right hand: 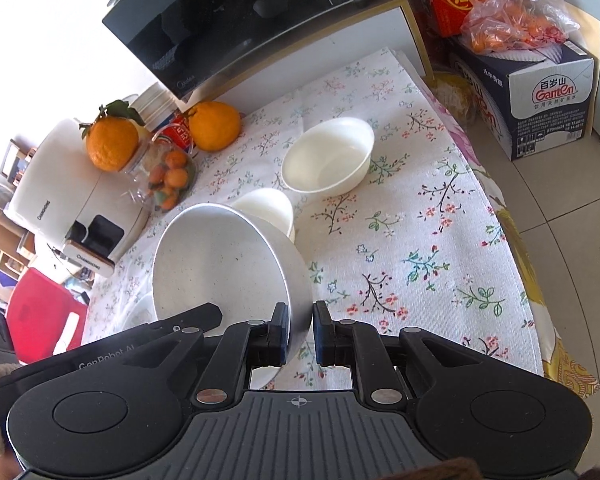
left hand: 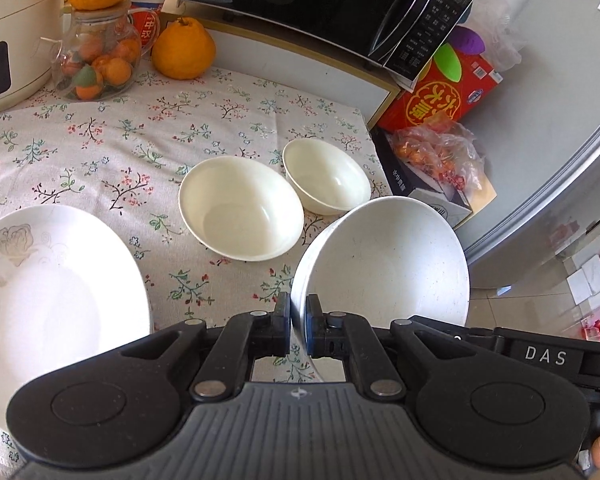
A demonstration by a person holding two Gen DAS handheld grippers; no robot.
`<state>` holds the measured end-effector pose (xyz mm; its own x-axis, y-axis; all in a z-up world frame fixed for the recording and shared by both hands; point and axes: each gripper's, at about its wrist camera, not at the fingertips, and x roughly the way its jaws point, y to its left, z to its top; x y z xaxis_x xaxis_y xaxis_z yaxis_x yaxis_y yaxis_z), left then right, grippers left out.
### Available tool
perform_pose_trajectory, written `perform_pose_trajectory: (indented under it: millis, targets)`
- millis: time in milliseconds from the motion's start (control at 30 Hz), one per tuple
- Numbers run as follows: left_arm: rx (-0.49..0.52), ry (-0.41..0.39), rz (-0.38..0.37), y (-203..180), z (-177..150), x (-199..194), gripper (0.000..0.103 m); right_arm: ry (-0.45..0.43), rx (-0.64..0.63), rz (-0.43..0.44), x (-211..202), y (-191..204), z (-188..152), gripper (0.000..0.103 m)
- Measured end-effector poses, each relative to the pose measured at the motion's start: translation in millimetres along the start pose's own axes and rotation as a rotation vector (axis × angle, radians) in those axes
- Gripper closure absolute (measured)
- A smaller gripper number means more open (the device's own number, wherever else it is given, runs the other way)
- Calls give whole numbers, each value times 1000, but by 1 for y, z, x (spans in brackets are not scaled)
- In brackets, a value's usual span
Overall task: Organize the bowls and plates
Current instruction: 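Carry the white bowl with the left gripper beside the other white bowls, lower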
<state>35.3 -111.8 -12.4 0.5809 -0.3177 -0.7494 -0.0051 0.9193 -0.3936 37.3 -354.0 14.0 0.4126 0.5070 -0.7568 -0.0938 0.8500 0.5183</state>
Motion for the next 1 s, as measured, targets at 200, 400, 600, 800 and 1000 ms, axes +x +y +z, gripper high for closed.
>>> perform_pose_trajectory:
  millis: [200, 400, 600, 800, 1000]
  targets:
    - [-4, 13, 16, 3, -4, 3, 97, 33, -14, -11, 7, 1, -2, 89]
    - [-2, 40, 40, 11, -12, 10, 97, 105, -33, -33, 23, 3, -6, 90]
    - [4, 99, 89, 19, -23, 24, 97, 200, -16, -65, 49, 1, -9, 89]
    - [32, 129, 144, 25, -28, 33, 97, 281, 15, -80, 70, -1, -13, 87]
    - [70, 131, 169, 25, -28, 41, 96, 271, 39, -96, 76, -4, -8, 87]
